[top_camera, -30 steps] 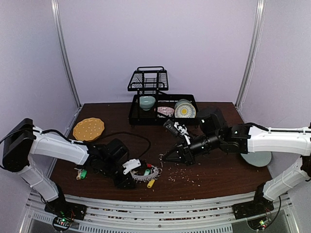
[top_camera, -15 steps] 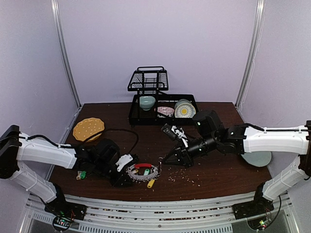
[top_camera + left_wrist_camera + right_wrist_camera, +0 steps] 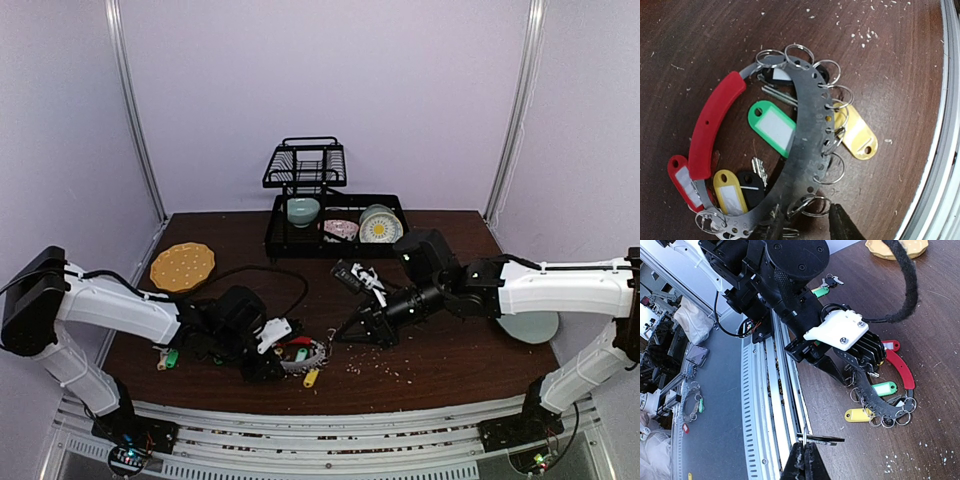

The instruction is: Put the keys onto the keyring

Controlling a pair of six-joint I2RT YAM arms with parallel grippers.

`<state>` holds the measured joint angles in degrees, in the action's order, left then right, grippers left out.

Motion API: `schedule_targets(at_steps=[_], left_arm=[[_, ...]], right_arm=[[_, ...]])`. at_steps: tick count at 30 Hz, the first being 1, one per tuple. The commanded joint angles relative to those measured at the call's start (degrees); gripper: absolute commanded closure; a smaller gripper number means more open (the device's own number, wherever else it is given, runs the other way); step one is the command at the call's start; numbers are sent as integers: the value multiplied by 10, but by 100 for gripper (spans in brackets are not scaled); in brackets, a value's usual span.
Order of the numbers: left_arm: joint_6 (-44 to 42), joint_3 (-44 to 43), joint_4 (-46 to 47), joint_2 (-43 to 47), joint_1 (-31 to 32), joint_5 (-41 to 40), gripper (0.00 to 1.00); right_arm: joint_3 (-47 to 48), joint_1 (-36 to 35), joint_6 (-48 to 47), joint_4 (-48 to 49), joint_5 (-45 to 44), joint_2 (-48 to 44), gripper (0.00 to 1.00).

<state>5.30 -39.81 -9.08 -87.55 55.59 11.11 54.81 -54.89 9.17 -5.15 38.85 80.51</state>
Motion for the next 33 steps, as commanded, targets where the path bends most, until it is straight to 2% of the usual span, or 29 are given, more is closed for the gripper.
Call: schedule_targets(at_steps=[1, 7, 12, 18, 24, 25, 29, 33], left_arm=[[-32, -21, 3, -11, 5, -19, 71], [-36, -14, 9, -9, 16, 3, 100], [-32, -18, -1, 15, 16, 0, 100], [-23, -20, 11, 71, 16, 40, 100], [-16, -15, -17, 44, 16, 3, 100], [-11, -19, -28, 33, 16, -9, 98], [7, -30, -53, -3, 16, -4, 79], [27, -18, -33, -13, 16, -13, 74]], right_arm=[[7, -2, -6, -9, 8, 1, 100], [5, -2, -6, -6, 9, 3, 100], [6, -2, -9, -9, 7, 2, 100], [7, -2, -9, -10, 7, -1, 100], [6, -2, -8, -12, 6, -4, 100], [5, -2, -7, -13, 6, -4, 100], [4, -2, -6, -14, 5, -6, 100], [0, -2, -4, -8, 5, -7, 100]])
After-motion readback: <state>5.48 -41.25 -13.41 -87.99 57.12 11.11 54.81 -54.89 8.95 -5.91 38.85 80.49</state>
